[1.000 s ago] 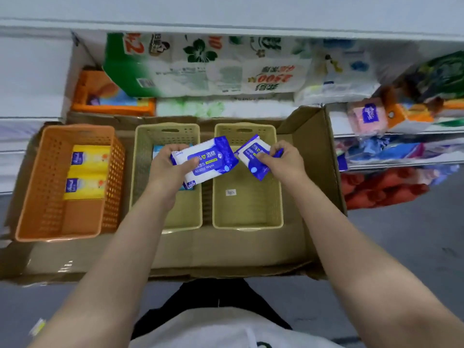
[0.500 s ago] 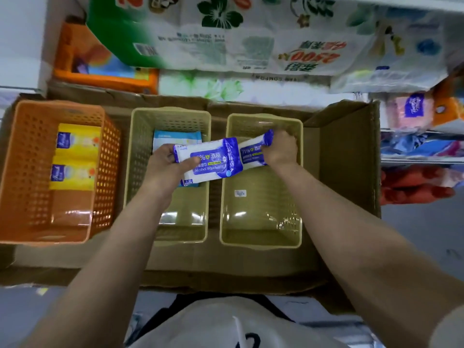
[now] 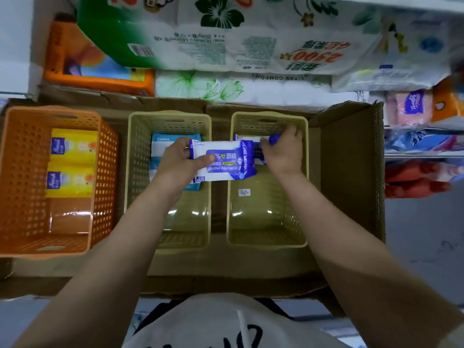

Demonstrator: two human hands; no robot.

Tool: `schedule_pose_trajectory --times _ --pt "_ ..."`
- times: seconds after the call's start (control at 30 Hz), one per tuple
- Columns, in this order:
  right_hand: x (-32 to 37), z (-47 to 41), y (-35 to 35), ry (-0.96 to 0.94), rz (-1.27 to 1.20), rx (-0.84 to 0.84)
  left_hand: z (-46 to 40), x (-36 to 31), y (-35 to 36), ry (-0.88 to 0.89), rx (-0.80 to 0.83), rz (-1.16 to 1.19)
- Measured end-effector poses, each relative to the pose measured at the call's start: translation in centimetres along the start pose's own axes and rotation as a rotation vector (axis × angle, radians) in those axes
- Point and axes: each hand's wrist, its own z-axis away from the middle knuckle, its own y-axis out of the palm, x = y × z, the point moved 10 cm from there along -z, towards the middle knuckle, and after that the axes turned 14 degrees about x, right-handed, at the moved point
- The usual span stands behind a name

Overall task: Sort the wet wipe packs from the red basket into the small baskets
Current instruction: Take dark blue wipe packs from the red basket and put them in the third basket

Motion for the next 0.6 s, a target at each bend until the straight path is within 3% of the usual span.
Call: schedule_pose_trajectory --times 0.07,0.13,0.2,0.23,0.33,0.4,0.6 --pt "1.9 1.1 -1.7 -0.133 -0.144 0.016 -0.2 -0.8 1.3 0.025 0.043 -0.005" --pt "3.5 2.0 -0.3 -0.195 -0.252 0.353 -0.5 -1.6 2.9 0.050 0.092 -0.012" --pt "3.5 3.4 1.5 -0.174 -0.165 0.656 -0.7 -1.9 4.3 0.071 0.118 -0.036" --pt "3.1 3.5 1.2 -0.171 -0.101 0.656 -0.8 -2.0 4.7 0.086 0.101 -0.068" --pt "1.9 1.7 -4.1 -0.166 0.046 0.239 -0.4 -2.3 4.1 0.140 -0.081 -0.232" --pt "1.1 1.0 -6.0 -0.133 0.104 0.111 -0.2 -2.0 4.1 0.134 -0.128 -0.297" --pt "1.8 -1.6 -0.4 -0.110 0.301 0.358 -0.9 -1.6 5.3 0.070 -0.086 -0.523"
